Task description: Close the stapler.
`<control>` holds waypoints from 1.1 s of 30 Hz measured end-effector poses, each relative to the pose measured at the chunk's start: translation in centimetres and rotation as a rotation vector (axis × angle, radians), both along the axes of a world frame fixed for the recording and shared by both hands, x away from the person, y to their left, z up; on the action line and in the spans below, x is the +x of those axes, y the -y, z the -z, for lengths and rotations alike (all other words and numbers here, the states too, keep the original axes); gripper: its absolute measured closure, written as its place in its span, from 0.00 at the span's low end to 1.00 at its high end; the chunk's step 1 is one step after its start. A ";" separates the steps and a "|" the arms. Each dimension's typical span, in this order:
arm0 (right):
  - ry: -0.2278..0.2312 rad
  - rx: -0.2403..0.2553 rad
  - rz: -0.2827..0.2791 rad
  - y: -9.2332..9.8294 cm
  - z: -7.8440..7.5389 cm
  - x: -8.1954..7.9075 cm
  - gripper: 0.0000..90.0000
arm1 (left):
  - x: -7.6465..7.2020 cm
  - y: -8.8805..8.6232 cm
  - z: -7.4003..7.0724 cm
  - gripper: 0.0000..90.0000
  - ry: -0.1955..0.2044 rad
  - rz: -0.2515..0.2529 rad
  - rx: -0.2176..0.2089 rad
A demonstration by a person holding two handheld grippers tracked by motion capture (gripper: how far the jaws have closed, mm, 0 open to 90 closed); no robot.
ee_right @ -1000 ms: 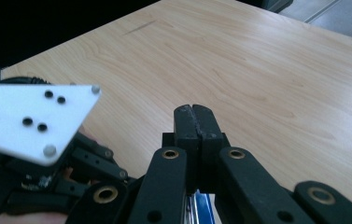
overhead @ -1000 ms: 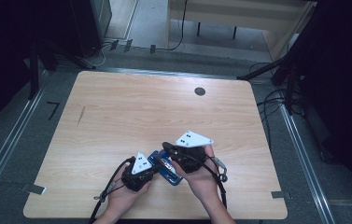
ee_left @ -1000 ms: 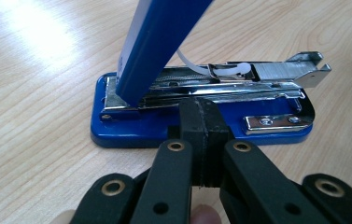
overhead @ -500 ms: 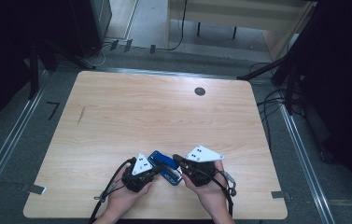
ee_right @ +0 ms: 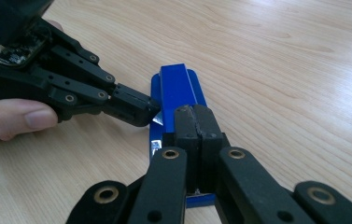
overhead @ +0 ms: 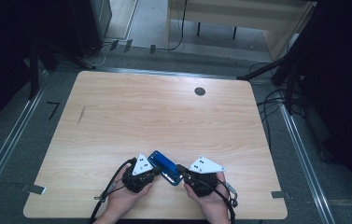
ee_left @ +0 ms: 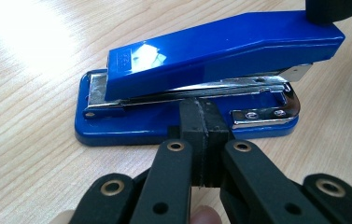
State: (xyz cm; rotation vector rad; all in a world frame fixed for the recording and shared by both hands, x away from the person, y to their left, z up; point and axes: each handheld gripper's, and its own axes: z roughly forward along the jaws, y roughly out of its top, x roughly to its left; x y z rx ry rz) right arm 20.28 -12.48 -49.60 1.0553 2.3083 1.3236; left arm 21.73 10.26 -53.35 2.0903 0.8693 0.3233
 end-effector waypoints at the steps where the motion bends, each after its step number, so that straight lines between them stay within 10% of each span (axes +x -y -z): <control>1: 0.001 -0.007 0.004 -0.1 0.0 -0.1 1.00 | 0.0 0.0 0.0 1.00 0.001 -0.001 0.000; 13: 0.053 -0.103 0.081 -0.5 0.9 -1.1 1.00 | 0.0 0.0 0.0 1.00 0.000 0.003 0.007; 23: 0.006 0.072 0.079 0.4 0.5 -1.5 1.00 | 0.1 -0.2 0.0 1.00 -0.007 -0.005 -0.009; 33: -0.011 0.063 0.062 0.0 1.2 -2.9 1.00 | -0.4 -1.3 -0.2 0.93 0.014 -0.053 -0.077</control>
